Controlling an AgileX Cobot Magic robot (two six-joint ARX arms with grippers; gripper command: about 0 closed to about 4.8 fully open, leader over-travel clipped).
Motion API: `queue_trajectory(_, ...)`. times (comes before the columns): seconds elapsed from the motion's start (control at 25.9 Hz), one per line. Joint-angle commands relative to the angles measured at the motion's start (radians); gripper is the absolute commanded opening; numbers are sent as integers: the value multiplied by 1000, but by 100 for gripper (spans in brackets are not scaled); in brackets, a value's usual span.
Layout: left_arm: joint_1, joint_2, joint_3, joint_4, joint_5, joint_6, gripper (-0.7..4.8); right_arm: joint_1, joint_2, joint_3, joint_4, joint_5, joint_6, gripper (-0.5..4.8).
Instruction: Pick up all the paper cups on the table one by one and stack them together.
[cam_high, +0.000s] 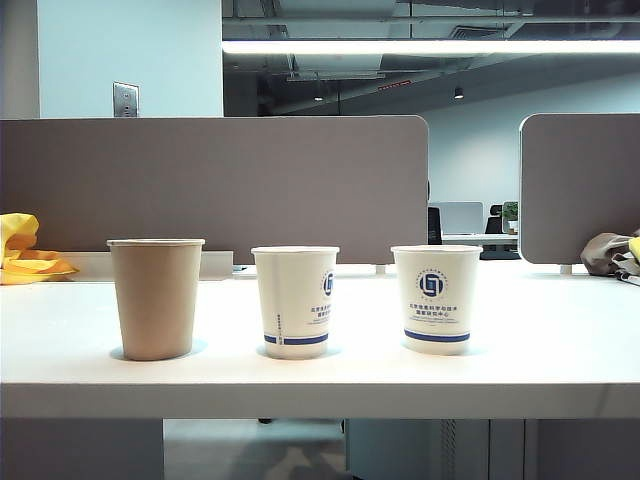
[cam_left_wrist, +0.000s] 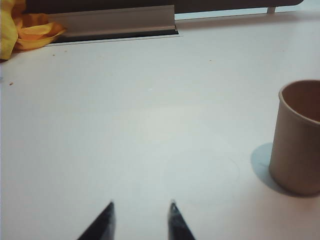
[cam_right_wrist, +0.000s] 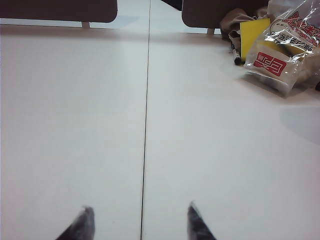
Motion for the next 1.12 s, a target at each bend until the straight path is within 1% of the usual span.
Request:
queue_trajectory(0.04,1,0,1,-5,3,-3,138,0,2,-6,12,-1,3,238)
queue_trajectory(0.93,1,0,1,-5,4,-3,138,0,2,-6,12,-1,4,238)
queue_trajectory(1.04,0,1,2,-2,7,-14,138,1,1,-6,19,-3,8,238)
queue_trajectory(1.08,0,1,2,8,8,-21,138,2,1,-5,23,-5,26,238)
queue_trajectory(1.12,0,1,3,17,8,-50,138,4,2,-5,25,-7,61,238)
